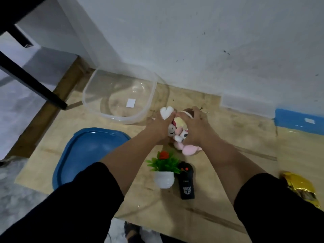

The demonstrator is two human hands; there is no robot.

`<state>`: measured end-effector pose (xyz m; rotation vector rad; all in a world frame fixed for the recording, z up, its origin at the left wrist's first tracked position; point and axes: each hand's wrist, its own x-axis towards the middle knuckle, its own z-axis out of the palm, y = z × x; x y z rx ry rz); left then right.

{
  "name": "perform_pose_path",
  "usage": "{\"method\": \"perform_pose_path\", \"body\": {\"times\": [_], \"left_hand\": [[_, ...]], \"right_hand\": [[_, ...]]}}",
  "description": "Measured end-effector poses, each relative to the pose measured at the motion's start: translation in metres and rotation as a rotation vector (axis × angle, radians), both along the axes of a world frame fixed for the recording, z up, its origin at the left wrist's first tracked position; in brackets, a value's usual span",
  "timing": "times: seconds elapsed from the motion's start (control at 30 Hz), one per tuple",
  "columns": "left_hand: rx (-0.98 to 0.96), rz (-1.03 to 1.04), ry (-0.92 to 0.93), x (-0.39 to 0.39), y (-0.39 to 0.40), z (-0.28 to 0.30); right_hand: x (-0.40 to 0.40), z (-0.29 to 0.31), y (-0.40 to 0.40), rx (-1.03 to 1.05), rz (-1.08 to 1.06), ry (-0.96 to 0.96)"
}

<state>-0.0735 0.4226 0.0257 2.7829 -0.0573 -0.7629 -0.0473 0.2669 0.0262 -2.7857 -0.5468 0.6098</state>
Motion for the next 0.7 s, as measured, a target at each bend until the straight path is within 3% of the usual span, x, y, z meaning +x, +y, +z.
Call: {"method": "perform_pose_path", "body": {"times": [0.17,0.4,0.57,0.7], "left_hand": [[-0.204,0.076,-0.030,0.001,0.001,0.010],[-0.427,0.204,-0.194,0.023,0.012,0.064],[-0.399,0.243,-0.343,0.032,0.072,0.088],[-0.367,0.275,-0.350,0.038,0.140,0.087]], "right_hand": [[0.001,0.010,-0.006,0.172,-0.052,-0.022],[0.038,0.071,0.008,0.181,-0.088,-0.138],[0.051,0.106,0.067,0.245,-0.021,-0.161],[0.058,0.107,0.135,0.266,0.025,-0.187]]}}
